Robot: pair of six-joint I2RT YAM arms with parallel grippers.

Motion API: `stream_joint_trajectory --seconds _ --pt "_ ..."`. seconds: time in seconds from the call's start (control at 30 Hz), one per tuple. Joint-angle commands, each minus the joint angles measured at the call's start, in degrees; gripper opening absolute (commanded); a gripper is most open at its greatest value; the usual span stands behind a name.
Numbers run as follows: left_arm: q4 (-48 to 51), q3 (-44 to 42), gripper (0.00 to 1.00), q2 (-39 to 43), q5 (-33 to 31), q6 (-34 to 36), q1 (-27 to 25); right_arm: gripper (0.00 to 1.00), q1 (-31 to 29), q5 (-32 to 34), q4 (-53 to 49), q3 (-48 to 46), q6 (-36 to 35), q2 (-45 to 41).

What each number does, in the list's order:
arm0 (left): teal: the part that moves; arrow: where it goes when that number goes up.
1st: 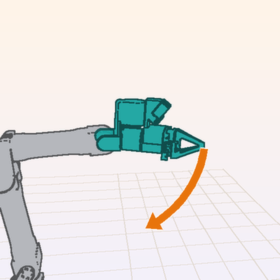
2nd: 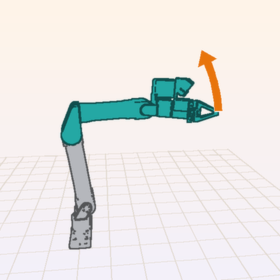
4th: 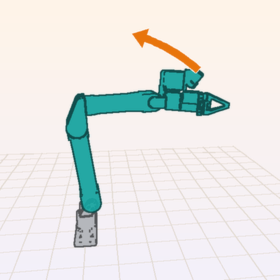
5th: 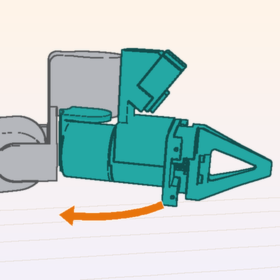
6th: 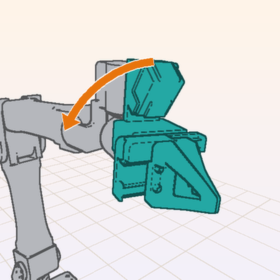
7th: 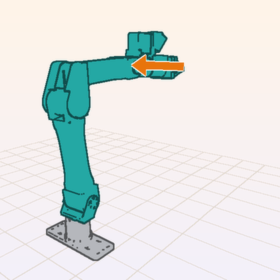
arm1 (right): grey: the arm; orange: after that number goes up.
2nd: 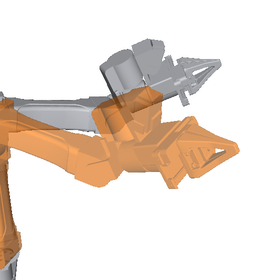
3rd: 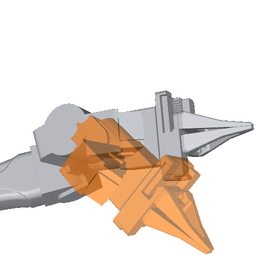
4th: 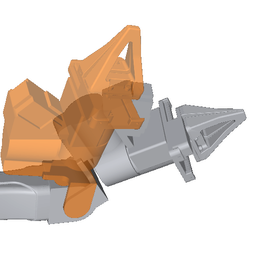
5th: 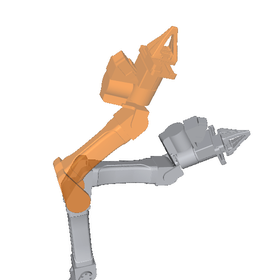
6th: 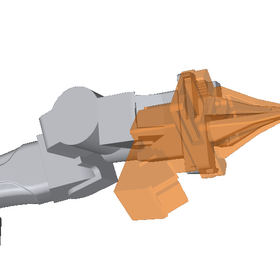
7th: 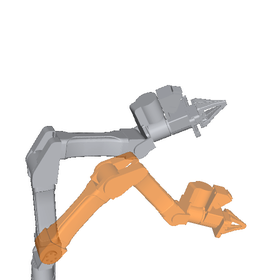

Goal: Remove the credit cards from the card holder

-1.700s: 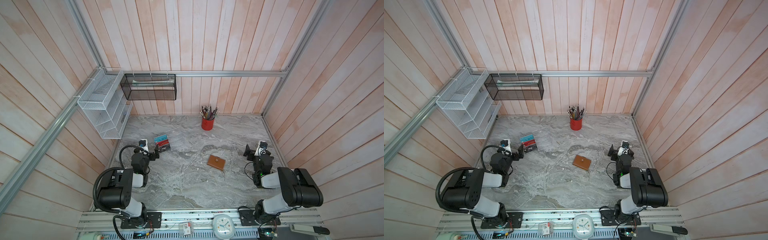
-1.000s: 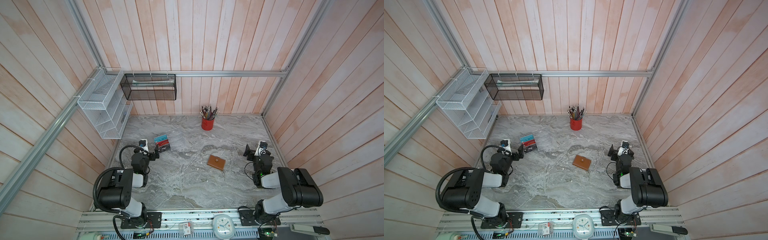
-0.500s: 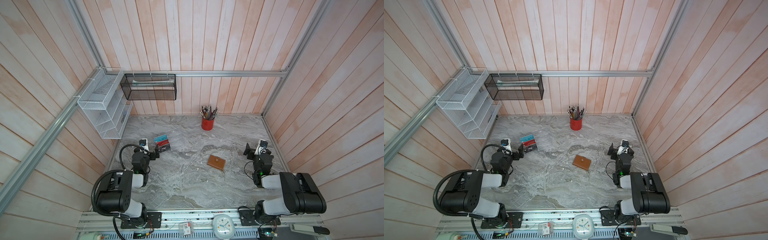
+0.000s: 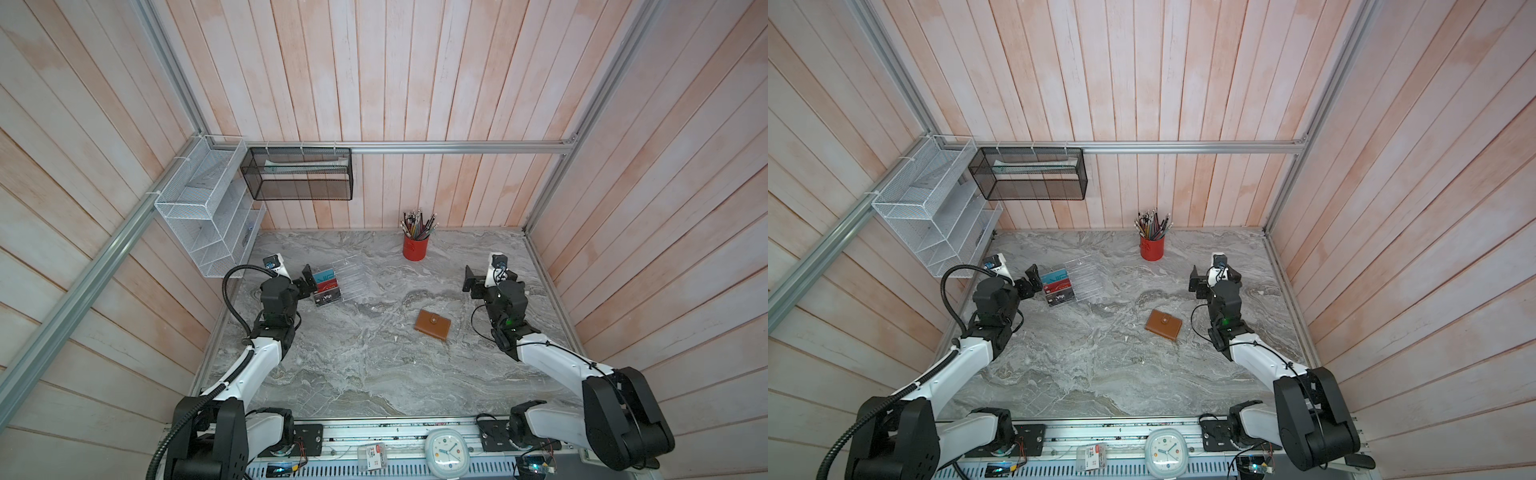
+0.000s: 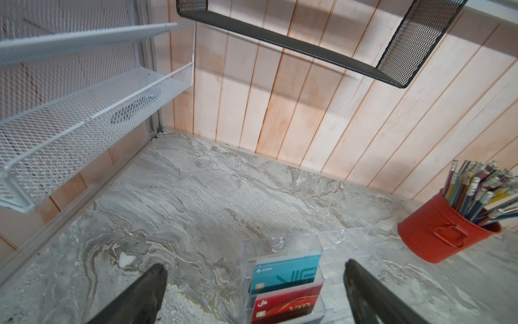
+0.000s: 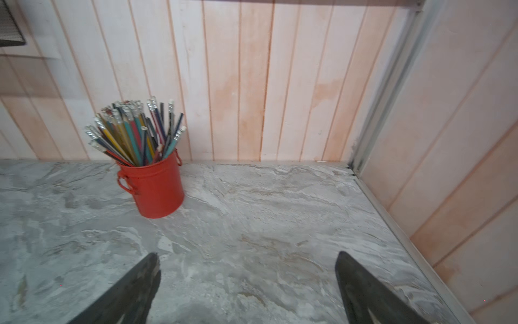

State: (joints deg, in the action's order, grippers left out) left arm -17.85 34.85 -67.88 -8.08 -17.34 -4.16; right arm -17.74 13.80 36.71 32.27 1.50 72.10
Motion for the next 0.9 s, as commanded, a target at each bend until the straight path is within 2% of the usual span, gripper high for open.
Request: stream_joint_trajectory --seconds 0.0,0.1,0.2,0.27,0.37,0.67,0.87 --pt "10.0 2.7 1.00 -0.7 3.5 -7.5 0.0 0.98 -2.6 -8.8 -9.6 4.6 3.0 0.4" --pt "12.4 5.0 1.00 -2.9 5.4 -11.3 0.5 0.98 -6.2 -14.6 -12.1 9.8 5.3 4.1" --pt "11.4 6.2 1.00 -6.1 13.6 -17.3 3.9 0.98 -9.4 -19.7 -13.7 15.8 6.6 10.8" --pt "10.7 7.5 1.00 -9.0 18.4 -20.5 5.4 0.98 -10.5 -23.0 -10.9 17.8 8.7 14.9" --pt "9.5 9.4 1.00 -12.9 22.5 -23.4 6.4 0.98 -11.5 -28.3 -8.1 22.5 11.5 22.0" --pt "3.9 10.1 1.00 -18.2 23.9 -28.3 7.9 0.98 -13.8 -37.7 -5.7 39.6 16.9 42.0" --pt "0.4 11.1 1.00 -22.7 26.3 -28.9 9.1 0.98 -14.9 -39.8 -6.9 49.3 18.7 51.8"
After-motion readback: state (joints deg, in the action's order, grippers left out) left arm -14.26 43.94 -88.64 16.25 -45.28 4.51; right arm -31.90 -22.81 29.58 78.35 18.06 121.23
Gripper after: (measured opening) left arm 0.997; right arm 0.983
